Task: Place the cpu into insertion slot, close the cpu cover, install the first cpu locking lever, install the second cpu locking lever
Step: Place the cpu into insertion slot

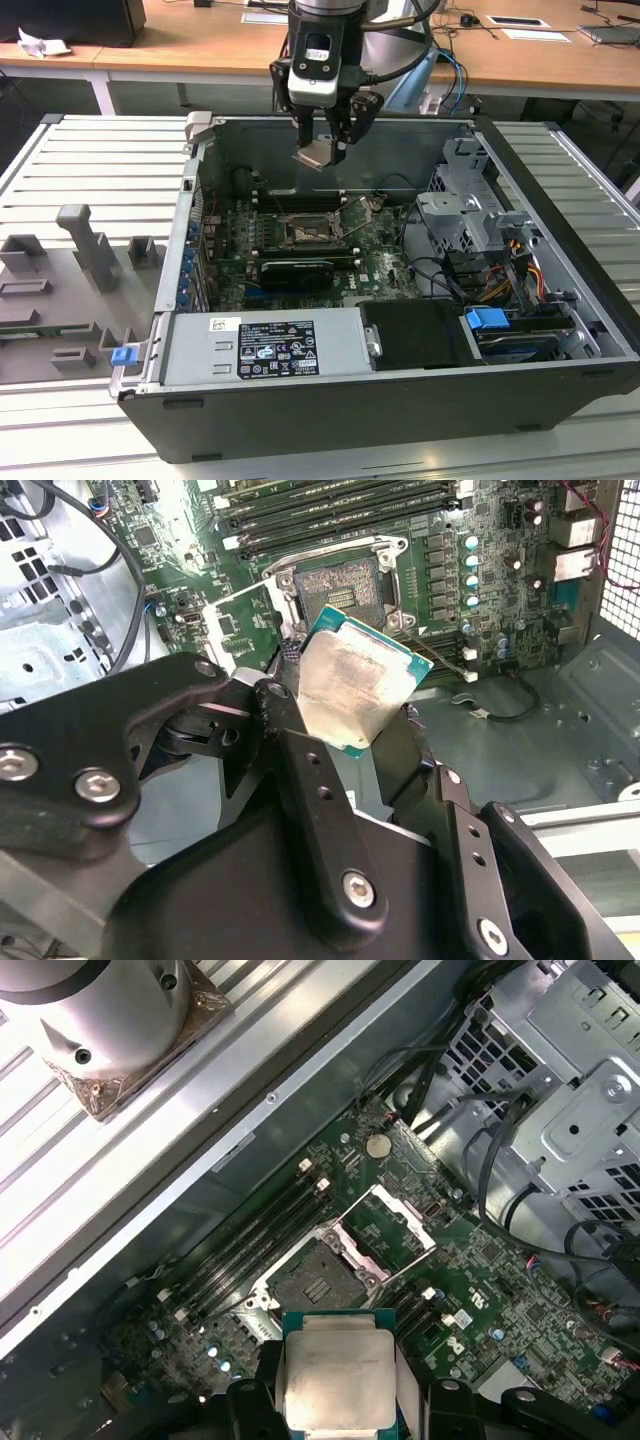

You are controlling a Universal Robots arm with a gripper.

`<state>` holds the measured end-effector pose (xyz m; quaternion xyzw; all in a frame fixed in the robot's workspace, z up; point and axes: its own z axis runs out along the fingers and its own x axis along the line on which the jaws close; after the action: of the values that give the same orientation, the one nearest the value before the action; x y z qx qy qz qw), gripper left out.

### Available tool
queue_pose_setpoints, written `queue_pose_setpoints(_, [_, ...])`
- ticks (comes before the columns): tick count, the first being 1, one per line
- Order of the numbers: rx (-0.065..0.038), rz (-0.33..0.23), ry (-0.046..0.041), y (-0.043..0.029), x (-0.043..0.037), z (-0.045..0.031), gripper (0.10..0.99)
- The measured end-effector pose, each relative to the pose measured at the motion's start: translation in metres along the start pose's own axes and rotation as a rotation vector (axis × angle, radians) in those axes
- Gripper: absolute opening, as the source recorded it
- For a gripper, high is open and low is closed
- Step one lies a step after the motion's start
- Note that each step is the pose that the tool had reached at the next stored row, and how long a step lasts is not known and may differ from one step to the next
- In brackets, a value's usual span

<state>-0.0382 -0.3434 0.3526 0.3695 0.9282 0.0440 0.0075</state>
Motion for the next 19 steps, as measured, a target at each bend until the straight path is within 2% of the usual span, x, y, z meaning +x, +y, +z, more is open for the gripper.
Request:
queue_pose_setpoints(7, [-0.001, 0.057, -0.0050, -0.0001, 0.0000, 0.0004, 0.533])
queue_pose_setpoints(10, [-0.002, 0.106, -0.0093, -0.0001, 0.0000, 0.0007, 0.533])
queue_pose_setpoints(12, [-0.003, 0.166, -0.0145, -0.0001, 0.0000, 0.0012, 0.533])
queue_pose_setpoints(19, [-0.005, 0.289, -0.0253, -0.0002, -0.0001, 0.0022, 0.533])
